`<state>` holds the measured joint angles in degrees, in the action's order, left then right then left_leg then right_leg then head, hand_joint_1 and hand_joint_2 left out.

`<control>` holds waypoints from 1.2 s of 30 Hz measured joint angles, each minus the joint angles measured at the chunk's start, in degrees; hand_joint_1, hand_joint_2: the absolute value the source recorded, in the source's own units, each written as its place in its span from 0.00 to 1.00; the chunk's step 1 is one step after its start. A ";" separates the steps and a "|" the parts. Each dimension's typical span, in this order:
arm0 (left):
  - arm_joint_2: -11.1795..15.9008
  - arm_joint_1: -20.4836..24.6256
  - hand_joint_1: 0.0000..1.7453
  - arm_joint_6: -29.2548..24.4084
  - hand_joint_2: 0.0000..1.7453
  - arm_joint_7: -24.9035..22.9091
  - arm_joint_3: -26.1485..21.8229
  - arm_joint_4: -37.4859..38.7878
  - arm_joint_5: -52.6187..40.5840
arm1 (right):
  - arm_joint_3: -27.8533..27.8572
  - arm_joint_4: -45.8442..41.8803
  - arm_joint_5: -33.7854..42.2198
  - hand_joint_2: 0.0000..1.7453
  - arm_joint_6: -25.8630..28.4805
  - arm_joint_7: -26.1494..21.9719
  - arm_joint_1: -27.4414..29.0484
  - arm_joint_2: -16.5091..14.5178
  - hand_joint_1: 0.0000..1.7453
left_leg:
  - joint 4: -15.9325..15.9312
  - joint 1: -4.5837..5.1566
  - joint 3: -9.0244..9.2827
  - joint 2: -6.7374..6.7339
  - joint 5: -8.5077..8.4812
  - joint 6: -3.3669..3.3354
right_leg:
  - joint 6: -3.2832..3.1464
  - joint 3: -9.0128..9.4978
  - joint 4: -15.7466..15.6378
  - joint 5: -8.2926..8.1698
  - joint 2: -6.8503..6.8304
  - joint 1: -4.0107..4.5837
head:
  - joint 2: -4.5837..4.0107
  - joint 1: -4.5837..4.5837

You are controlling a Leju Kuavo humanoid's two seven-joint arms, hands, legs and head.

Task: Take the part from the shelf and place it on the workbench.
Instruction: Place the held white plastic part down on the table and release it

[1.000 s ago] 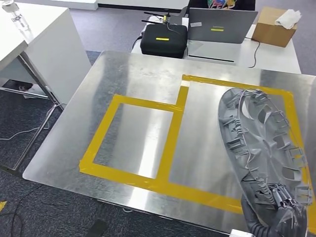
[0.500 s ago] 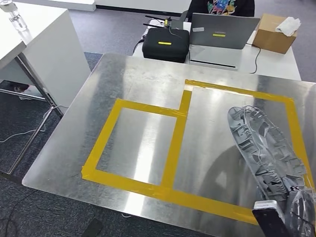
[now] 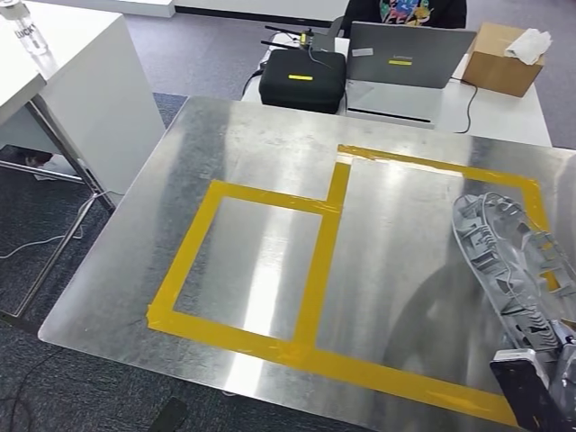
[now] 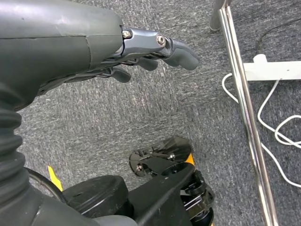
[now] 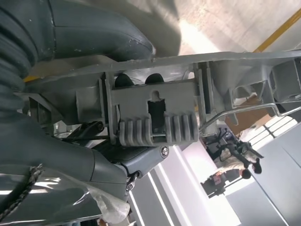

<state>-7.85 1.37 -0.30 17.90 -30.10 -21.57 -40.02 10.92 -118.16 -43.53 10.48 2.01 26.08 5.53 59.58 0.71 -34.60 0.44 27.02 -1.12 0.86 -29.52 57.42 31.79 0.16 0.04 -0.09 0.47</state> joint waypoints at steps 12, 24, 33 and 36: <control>0.81 0.94 0.00 0.97 1.00 -2.79 0.16 0.60 -3.29 | 0.14 16.22 -2.40 1.00 -12.43 4.43 -13.35 7.97 1.00 | -0.03 -0.14 0.45 -0.06 -0.03 -0.04 | 0.05 0.48 0.00 -0.03 0.07 0.18 | 0.00 0.02; 2.21 1.95 0.00 2.00 1.00 -6.19 0.99 1.59 -5.53 | -25.31 34.63 -16.09 1.00 -15.29 1.54 -34.04 12.96 1.00 | -0.06 -0.25 0.65 -0.48 -0.33 -0.05 | 0.13 0.46 0.02 -0.41 0.58 0.26 | 0.00 0.00; 2.46 1.89 0.00 1.83 1.00 -6.19 1.01 1.74 -5.53 | -31.24 36.53 -16.29 1.00 -15.07 1.44 -37.02 14.17 1.00 | -0.06 -0.29 0.62 -0.46 -0.34 -0.03 | 0.09 1.08 0.05 -0.41 0.60 0.30 | 0.00 0.01; 2.48 1.89 0.00 1.83 1.00 -6.19 1.01 1.75 -5.52 | -31.71 36.80 -16.28 1.00 -15.05 1.44 -37.32 14.29 1.00 | -0.06 -0.28 0.63 -0.45 -0.34 -0.03 | 0.09 1.07 0.05 -0.41 0.59 0.30 | 0.00 0.01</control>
<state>-5.37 3.26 1.53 11.72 -29.09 -19.82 -45.54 -20.79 -81.37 -59.82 -4.57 3.45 -11.25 19.82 59.52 0.43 -33.98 -0.02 26.68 -1.15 0.95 -28.45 57.46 31.38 0.75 0.34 -0.09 0.48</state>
